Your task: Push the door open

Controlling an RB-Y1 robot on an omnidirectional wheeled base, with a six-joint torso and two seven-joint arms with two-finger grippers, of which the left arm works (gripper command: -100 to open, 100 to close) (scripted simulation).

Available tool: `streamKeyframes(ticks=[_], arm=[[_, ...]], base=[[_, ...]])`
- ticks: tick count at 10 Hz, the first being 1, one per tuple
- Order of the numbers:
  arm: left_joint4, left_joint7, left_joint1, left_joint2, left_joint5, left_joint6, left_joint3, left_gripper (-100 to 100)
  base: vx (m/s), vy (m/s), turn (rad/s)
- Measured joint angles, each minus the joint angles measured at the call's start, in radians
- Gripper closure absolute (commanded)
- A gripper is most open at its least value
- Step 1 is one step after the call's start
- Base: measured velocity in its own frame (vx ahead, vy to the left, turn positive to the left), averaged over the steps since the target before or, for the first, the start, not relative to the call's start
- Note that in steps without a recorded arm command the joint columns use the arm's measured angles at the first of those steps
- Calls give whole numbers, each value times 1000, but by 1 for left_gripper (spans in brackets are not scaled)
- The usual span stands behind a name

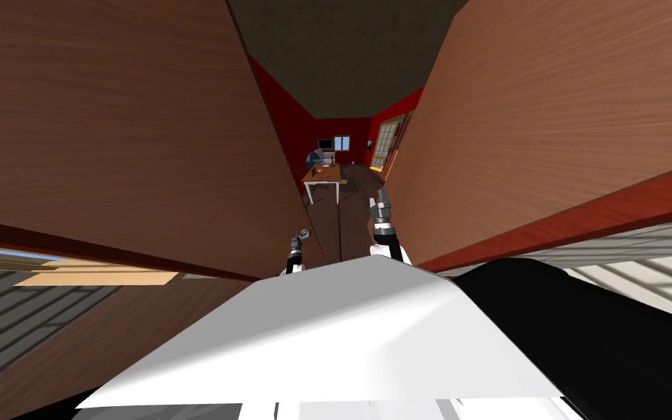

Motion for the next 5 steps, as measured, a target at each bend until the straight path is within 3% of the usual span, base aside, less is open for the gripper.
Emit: streamKeyframes(ticks=[1, 3, 5], arm=[[32, -2, -25, 5, 9, -10, 16, 100], [-12, -5, 2, 5, 15, 4, 29, 100], [-5, -15, 0, 4, 30, 9, 59, 100]], base=[[113, -74, 44], [177, -100, 98], [193, -121, 94]])
